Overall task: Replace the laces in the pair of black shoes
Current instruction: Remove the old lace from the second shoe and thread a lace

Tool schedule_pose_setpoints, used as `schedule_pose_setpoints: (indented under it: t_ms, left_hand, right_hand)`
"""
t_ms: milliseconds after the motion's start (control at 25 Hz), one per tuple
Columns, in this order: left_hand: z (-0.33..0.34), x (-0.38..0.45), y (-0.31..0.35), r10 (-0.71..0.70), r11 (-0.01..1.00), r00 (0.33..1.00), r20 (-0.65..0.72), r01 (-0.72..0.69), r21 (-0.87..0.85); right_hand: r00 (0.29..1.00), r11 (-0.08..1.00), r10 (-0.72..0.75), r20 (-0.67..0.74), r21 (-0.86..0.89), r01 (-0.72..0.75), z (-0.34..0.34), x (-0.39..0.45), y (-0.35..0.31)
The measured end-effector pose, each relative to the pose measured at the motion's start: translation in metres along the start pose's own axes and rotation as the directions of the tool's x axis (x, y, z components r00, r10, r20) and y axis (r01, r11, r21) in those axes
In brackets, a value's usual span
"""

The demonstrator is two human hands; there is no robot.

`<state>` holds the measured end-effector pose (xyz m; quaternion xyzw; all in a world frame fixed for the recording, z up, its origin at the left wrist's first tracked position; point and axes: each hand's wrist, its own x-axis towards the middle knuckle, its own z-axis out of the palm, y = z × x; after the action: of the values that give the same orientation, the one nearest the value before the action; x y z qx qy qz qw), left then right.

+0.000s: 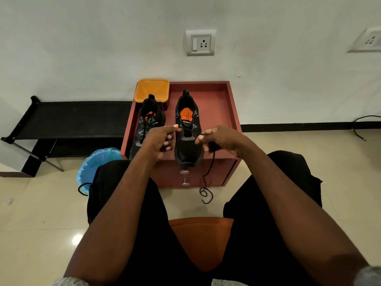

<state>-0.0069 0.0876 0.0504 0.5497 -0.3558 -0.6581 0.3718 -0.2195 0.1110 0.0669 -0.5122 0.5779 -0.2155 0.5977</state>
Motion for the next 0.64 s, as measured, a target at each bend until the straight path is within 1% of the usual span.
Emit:
schedule_pose_setpoints:
  t_ms: [40,80,120,160,200,240,280,320,360,400,440,480,560,600,640]
  left_hand:
    - [-0.006,0.000,0.002,0.004,1.000,1.000,-0.002,-0.004,0.031]
    - [-0.009,-0.001,0.004,0.015,0.996,1.000,0.007,-0.016,0.090]
    - [-0.011,-0.005,0.007,0.028,0.981,0.999,0.024,-0.032,0.189]
    - [-0.010,-0.007,0.008,0.033,0.951,0.998,0.047,-0.046,0.305]
    - [-0.006,-0.009,0.007,0.019,0.916,0.996,0.087,-0.052,0.398]
    - [0.000,-0.011,0.004,-0.011,0.891,0.990,0.142,-0.055,0.450]
    - [0.007,-0.013,0.001,-0.044,0.880,0.978,0.203,-0.058,0.471]
    - [0.013,-0.014,-0.002,-0.063,0.879,0.966,0.252,-0.066,0.473]
    - [0.019,-0.014,-0.006,-0.062,0.883,0.958,0.279,-0.077,0.463]
    - [0.023,-0.013,-0.009,-0.047,0.887,0.960,0.275,-0.086,0.454]
    - [0.024,-0.011,-0.010,-0.031,0.887,0.970,0.242,-0.085,0.454]
    - [0.021,-0.008,-0.011,-0.022,0.884,0.980,0.198,-0.074,0.462]
    - [0.014,-0.002,-0.012,-0.020,0.882,0.991,0.129,-0.044,0.470]
    - [0.009,0.000,-0.012,-0.017,0.889,0.994,0.104,-0.033,0.456]
    - [0.006,0.002,-0.013,-0.007,0.898,0.997,0.079,-0.029,0.439]
  right_hand:
    - [0.992,0.984,0.021,-0.125,-0.173,-0.042,-0.007,0.005,0.004]
    - [0.967,0.902,0.018,-0.253,-0.412,-0.125,-0.013,0.009,0.009]
    - [0.940,0.751,-0.001,-0.341,-0.621,-0.224,-0.016,0.013,0.014]
    - [0.931,0.629,-0.019,-0.364,-0.728,-0.272,-0.014,0.016,0.019]
    - [0.941,0.611,-0.031,-0.337,-0.751,-0.249,-0.008,0.016,0.020]
    - [0.967,0.706,-0.035,-0.253,-0.691,-0.156,-0.003,0.016,0.019]
    - [0.990,0.862,-0.050,-0.134,-0.507,-0.025,0.001,0.016,0.017]
    - [0.997,0.962,-0.076,-0.012,-0.264,0.070,0.007,0.013,0.013]
    - [0.992,0.991,-0.105,0.074,-0.078,0.111,0.011,0.012,0.012]
    - [0.987,0.993,-0.115,0.116,0.004,0.115,0.012,0.012,0.013]
    - [0.986,0.993,-0.115,0.124,0.031,0.112,0.012,0.014,0.014]
    - [0.992,0.995,-0.101,0.080,0.026,0.099,0.012,0.017,0.017]
    - [0.994,0.998,-0.058,-0.098,-0.018,0.056,0.005,0.022,0.021]
    - [0.977,0.996,-0.048,-0.206,-0.081,0.032,0.001,0.027,0.023]
    - [0.947,0.982,-0.050,-0.319,-0.190,-0.012,-0.002,0.031,0.024]
